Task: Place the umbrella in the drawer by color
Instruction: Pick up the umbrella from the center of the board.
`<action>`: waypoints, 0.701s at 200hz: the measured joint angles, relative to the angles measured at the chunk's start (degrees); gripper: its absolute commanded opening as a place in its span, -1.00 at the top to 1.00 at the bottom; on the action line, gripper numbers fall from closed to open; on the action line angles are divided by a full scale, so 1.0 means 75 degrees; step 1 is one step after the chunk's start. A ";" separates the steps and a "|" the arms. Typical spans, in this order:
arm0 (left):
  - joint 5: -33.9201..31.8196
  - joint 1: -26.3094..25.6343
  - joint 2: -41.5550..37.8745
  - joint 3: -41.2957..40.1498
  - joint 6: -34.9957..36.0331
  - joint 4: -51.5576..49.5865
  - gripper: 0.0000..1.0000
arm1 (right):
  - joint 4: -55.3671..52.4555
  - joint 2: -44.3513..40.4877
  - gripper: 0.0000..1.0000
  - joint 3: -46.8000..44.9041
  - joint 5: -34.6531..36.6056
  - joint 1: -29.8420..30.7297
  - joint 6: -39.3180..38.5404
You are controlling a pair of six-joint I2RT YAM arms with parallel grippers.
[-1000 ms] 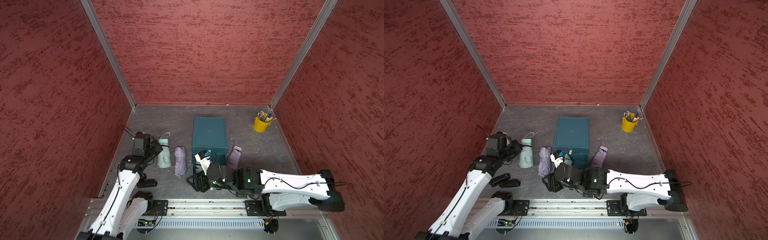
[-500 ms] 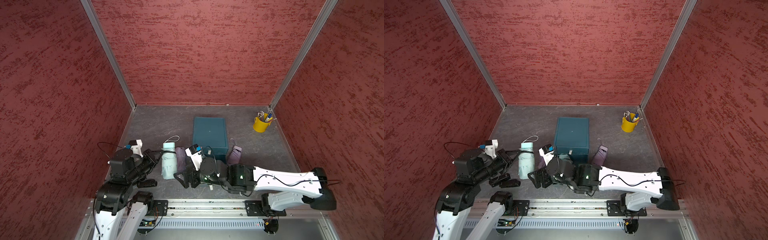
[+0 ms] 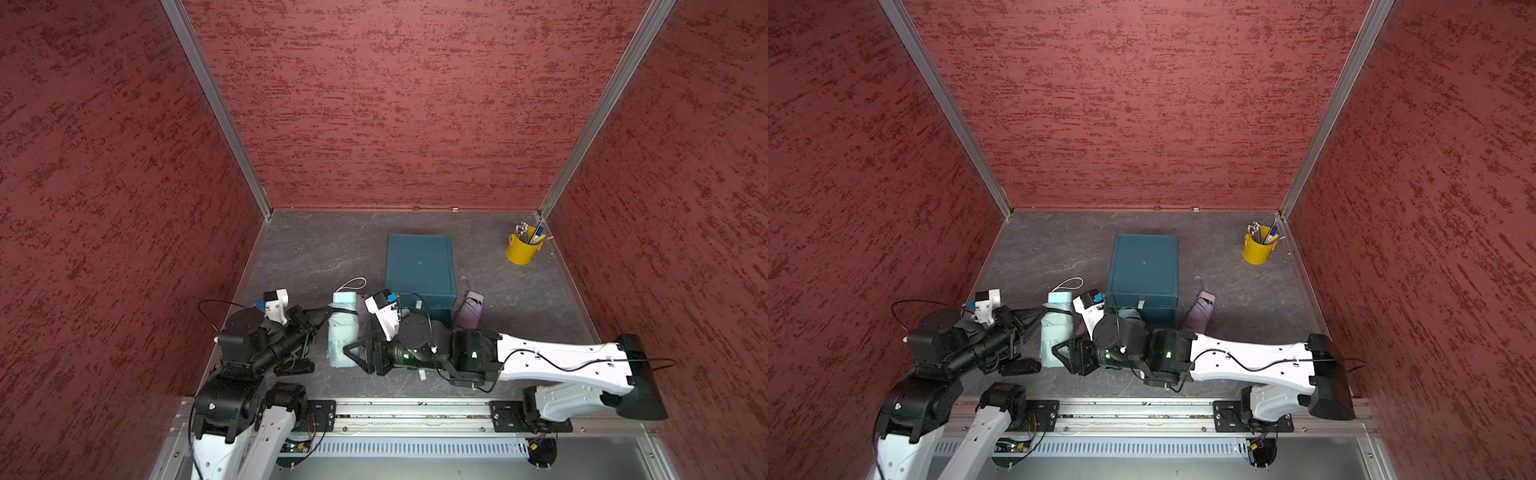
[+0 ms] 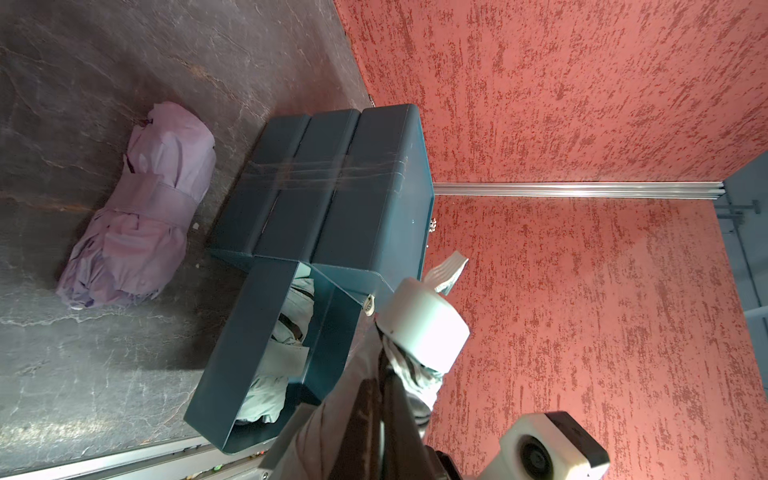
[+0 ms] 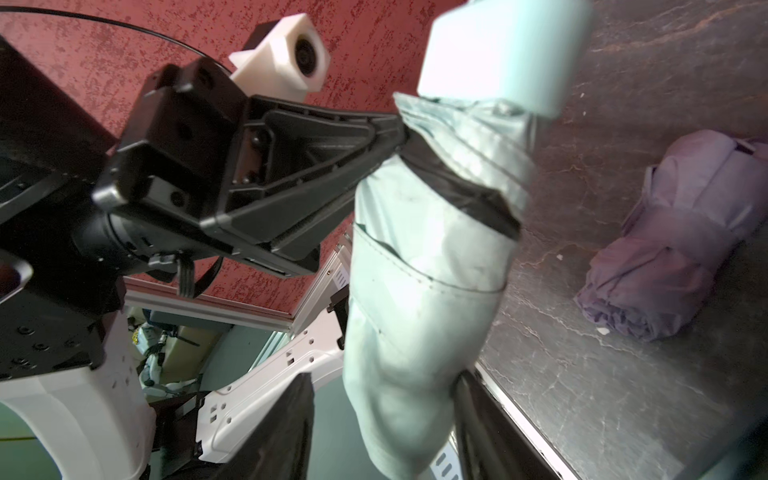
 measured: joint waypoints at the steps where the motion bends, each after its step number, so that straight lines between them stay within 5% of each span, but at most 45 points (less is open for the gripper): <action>1: -0.0003 0.0000 -0.0015 -0.0006 -0.0015 0.0006 1.00 | 0.0000 0.0006 -0.08 0.0000 0.0000 -0.0003 0.0000; 59: 0.0052 0.0000 -0.0187 -0.0306 -0.0493 0.0385 1.00 | 0.0221 0.0041 -0.33 -0.0344 0.0050 -0.0032 0.0277; 140: 0.0000 -0.0003 -0.0181 -0.0466 -0.0621 0.0705 1.00 | 0.0731 0.0038 0.71 -0.0685 -0.0041 -0.0035 0.0609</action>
